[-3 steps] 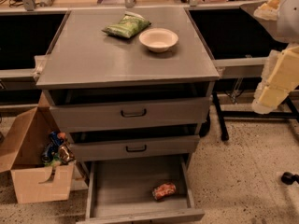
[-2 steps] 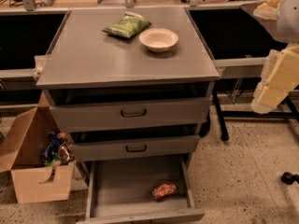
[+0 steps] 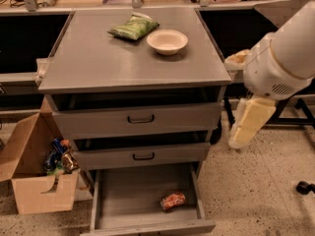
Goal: Pick coke can from bottom drawer and place on counter
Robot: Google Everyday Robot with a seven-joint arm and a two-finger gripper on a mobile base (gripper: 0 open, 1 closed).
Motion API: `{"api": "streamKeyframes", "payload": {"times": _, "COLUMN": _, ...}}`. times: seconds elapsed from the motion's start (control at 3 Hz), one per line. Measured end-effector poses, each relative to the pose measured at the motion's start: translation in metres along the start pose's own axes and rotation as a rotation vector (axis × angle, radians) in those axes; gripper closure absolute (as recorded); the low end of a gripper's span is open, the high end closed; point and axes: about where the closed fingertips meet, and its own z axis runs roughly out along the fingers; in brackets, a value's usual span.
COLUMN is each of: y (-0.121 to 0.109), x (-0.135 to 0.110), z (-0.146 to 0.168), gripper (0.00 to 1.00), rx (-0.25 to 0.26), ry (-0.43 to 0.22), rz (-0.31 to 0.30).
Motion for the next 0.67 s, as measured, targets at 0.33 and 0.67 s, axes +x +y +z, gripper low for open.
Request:
{"api": "streamKeyframes", "payload": {"times": 0.33, "y": 0.0218, "x": -0.0058, "z": 0.0827, "gripper": 0.0, "rx": -0.117, "ry": -0.109, "rz": -0.003}}
{"api": "streamKeyframes", "payload": {"times": 0.67, "y": 0.0219, "x": -0.0058, "z": 0.0829, "gripper": 0.0, "rx": -0.117, "ry": -0.109, "rz": -0.003}}
